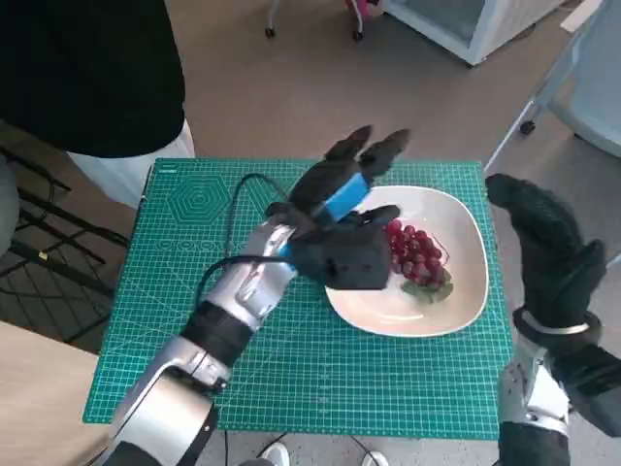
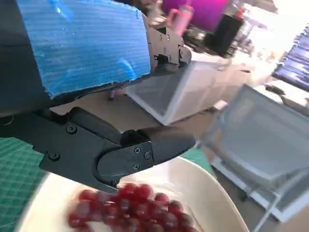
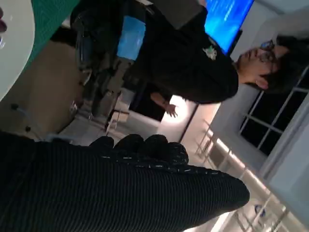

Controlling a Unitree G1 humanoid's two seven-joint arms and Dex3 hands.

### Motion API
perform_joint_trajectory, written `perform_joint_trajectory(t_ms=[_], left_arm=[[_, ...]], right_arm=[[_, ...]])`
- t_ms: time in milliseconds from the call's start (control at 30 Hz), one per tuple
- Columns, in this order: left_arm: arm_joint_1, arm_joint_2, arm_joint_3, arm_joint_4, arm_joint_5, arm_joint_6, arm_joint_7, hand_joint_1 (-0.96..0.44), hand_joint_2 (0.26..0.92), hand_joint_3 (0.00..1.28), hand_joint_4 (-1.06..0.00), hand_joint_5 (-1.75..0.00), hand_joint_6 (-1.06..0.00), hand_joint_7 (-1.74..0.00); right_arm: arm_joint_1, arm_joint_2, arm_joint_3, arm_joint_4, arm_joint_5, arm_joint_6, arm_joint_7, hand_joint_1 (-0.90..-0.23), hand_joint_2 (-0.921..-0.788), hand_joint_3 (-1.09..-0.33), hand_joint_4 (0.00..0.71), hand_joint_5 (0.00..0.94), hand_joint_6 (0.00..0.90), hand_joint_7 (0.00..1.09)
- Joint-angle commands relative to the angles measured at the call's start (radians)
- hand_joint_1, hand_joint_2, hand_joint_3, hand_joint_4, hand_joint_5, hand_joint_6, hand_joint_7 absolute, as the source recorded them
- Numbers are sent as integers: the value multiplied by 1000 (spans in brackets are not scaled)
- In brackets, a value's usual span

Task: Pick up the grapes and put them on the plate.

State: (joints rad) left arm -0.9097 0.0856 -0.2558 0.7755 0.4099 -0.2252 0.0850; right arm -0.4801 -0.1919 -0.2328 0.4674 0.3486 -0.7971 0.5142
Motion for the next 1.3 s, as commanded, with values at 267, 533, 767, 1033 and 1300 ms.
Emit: perform_joint_trajectory(t_ms=[267, 533, 767, 1033, 1300], left_arm=[[181, -2, 309, -74, -553, -356, -288, -633, 921, 471, -345, -47, -305, -106], [247, 19, 374, -92, -689, -381, -469, -553, 921, 329, -357, -19, -329, -90], [311, 22, 398, -154, -729, -354, -527, -534, 921, 289, -337, -3, -314, -65], [379, 12, 393, -232, -723, -341, -522, -528, 921, 262, -331, -2, -327, -55], [425, 17, 385, -295, -704, -343, -512, -538, 921, 260, -332, -2, -328, -46]], right_arm=[[-1, 13, 23, -13, -13, 34, -19, -572, -921, -670, 204, 7, 14, 365], [1, 11, 34, -36, -3, 56, -17, -572, -921, -661, 213, 10, 18, 368], [7, 10, 39, -53, 6, 74, -12, -573, -921, -647, 219, 11, 22, 368], [9, 8, 41, -61, 13, 82, -4, -574, -921, -639, 220, 9, 25, 366], [8, 6, 40, -60, 22, 86, 6, -574, -921, -639, 221, 8, 26, 364]])
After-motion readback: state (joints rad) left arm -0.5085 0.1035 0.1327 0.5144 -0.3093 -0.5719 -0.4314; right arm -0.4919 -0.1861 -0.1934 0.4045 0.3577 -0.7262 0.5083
